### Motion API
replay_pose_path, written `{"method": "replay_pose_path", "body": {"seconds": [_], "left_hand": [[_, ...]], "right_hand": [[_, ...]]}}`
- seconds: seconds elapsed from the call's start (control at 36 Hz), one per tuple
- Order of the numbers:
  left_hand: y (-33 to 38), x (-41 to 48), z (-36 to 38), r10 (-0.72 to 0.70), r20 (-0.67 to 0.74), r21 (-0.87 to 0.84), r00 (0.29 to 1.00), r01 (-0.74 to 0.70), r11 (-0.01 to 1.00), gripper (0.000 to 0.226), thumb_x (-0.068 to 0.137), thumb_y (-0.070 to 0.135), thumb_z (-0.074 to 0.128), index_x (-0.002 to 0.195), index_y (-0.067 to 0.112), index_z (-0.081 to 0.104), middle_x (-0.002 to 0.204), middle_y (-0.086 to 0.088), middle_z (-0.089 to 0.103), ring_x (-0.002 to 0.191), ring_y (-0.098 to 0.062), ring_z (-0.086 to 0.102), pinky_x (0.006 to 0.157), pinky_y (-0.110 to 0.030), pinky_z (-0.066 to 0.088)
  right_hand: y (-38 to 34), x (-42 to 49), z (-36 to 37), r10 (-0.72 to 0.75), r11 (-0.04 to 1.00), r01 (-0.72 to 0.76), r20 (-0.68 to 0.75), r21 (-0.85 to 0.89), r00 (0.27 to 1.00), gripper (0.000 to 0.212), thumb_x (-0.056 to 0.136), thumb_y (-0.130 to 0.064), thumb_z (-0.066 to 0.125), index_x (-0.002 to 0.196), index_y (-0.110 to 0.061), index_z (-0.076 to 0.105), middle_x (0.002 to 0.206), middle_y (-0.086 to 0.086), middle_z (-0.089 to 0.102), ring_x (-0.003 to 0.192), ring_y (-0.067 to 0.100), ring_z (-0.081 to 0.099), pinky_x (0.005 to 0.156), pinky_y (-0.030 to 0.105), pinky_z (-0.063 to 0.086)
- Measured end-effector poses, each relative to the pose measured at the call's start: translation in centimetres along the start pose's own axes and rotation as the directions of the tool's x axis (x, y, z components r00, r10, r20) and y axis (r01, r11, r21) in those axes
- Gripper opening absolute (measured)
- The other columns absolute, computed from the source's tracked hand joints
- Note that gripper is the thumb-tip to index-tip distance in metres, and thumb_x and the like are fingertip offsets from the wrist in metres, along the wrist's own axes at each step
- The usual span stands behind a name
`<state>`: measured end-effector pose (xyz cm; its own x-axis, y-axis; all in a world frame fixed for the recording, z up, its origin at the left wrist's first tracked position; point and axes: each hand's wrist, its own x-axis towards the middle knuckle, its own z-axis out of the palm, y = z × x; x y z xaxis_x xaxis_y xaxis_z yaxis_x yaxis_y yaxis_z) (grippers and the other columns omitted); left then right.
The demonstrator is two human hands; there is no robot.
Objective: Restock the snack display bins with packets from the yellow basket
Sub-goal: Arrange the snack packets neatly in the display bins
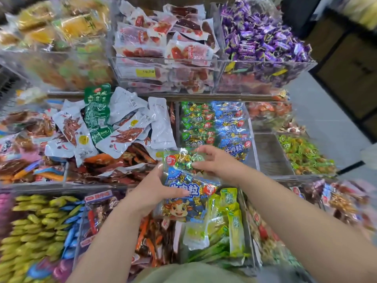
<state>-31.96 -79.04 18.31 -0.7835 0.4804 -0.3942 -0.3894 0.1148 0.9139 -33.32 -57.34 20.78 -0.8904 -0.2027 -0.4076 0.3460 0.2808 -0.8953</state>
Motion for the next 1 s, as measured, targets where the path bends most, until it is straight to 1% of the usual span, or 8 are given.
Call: {"method": "replay_pose_path", "body": {"seconds": [0.08, 0.17, 0.31, 0.5, 0.61, 0.81, 0.92, 1.0], "left_hand": [[0.4, 0.2, 0.8, -0.004, -0.001, 0.045, 1.000, 0.004, 0.999, 0.104, 0.027, 0.050, 0.096, 0.121, 0.042, 0.052, 0.120, 0.021, 0.061, 0.113, 0.007, 0.053, 0.089, -0.018, 0.047], [0.7, 0.0, 1.3, -0.051, 0.001, 0.040, 0.999, 0.051, 0.998, 0.089, 0.041, 0.040, 0.095, 0.117, 0.048, 0.049, 0.125, 0.022, 0.045, 0.127, -0.002, 0.034, 0.100, -0.027, 0.037], [0.4, -0.5, 0.4, -0.009, 0.028, 0.010, 1.000, 0.009, 1.000, 0.027, 0.067, 0.021, 0.086, 0.092, 0.027, 0.076, 0.103, -0.005, 0.075, 0.096, -0.022, 0.071, 0.071, -0.022, 0.055], [1.3, -0.7, -1.6, 0.013, -0.138, 0.006, 0.990, -0.013, 1.000, 0.055, 0.052, 0.037, 0.090, 0.097, 0.012, 0.070, 0.098, -0.008, 0.075, 0.093, -0.023, 0.072, 0.081, -0.036, 0.054], [1.7, -1.3, -2.3, 0.038, -0.127, -0.052, 0.991, -0.045, 0.998, 0.047, 0.064, 0.023, 0.079, 0.107, 0.010, 0.066, 0.101, -0.011, 0.074, 0.093, -0.025, 0.072, 0.069, -0.028, 0.057], [1.3, -2.1, -3.0, 0.041, -0.166, -0.142, 0.985, -0.065, 0.988, 0.047, 0.063, 0.023, 0.081, 0.104, 0.007, 0.066, 0.095, -0.014, 0.075, 0.083, -0.025, 0.073, 0.061, -0.027, 0.057], [1.2, -1.7, -2.7, 0.026, -0.152, -0.168, 0.988, -0.051, 0.984, 0.038, 0.066, 0.013, 0.072, 0.103, 0.007, 0.065, 0.094, -0.012, 0.075, 0.082, -0.024, 0.073, 0.061, -0.027, 0.057], [1.2, -1.4, -2.4, 0.014, -0.126, -0.160, 0.992, -0.034, 0.987, 0.041, 0.067, 0.012, 0.072, 0.106, 0.003, 0.063, 0.098, -0.015, 0.074, 0.084, -0.025, 0.073, 0.059, -0.026, 0.057]], "right_hand": [[0.7, -0.5, -1.1, -0.076, 0.990, 0.082, -0.055, 0.117, 0.996, 0.025, 0.080, -0.012, 0.073, 0.090, -0.025, 0.054, 0.052, -0.014, 0.053, 0.046, 0.007, 0.050, 0.050, 0.023, 0.042], [1.2, -1.2, -2.7, -0.134, 0.985, 0.143, -0.095, 0.097, 0.986, 0.025, 0.080, -0.010, 0.072, 0.087, -0.025, 0.053, 0.050, -0.013, 0.056, 0.043, 0.002, 0.051, 0.044, 0.016, 0.040], [2.1, -1.4, -5.5, -0.083, 0.959, 0.138, -0.222, 0.246, 0.972, 0.024, 0.082, -0.007, 0.067, 0.089, -0.024, 0.051, 0.063, -0.008, 0.067, 0.058, 0.008, 0.064, 0.052, 0.021, 0.051], [3.0, 1.0, -4.5, -0.082, 0.997, 0.080, -0.286, -0.020, 0.955, 0.023, 0.083, -0.018, 0.071, 0.088, -0.031, 0.052, 0.080, 0.008, 0.059, 0.068, 0.020, 0.054, 0.064, 0.036, 0.047], [3.4, 2.4, -3.2, -0.116, 0.990, 0.090, -0.280, -0.105, 0.953, 0.021, 0.083, -0.021, 0.071, 0.084, -0.030, 0.052, 0.080, -0.013, 0.060, 0.058, 0.005, 0.057, 0.054, 0.021, 0.047], [6.2, 1.9, -3.3, 0.070, 0.885, 0.118, -0.378, 0.451, 0.923, 0.024, 0.084, -0.004, 0.066, 0.081, -0.021, 0.050, 0.089, 0.007, 0.051, 0.074, 0.019, 0.056, 0.072, 0.034, 0.048], [7.3, 2.1, -2.4, -0.024, 0.997, -0.010, -0.431, -0.077, 0.902, 0.032, 0.078, -0.018, 0.075, 0.071, -0.020, 0.044, 0.073, -0.005, 0.050, 0.067, 0.012, 0.049, 0.063, 0.030, 0.039], [6.1, 2.7, -2.2, -0.173, 0.825, -0.062, -0.354, -0.562, 0.919, 0.035, 0.072, -0.030, 0.079, 0.094, -0.021, 0.054, 0.091, -0.005, 0.057, 0.086, 0.016, 0.055, 0.068, 0.029, 0.043]]}}
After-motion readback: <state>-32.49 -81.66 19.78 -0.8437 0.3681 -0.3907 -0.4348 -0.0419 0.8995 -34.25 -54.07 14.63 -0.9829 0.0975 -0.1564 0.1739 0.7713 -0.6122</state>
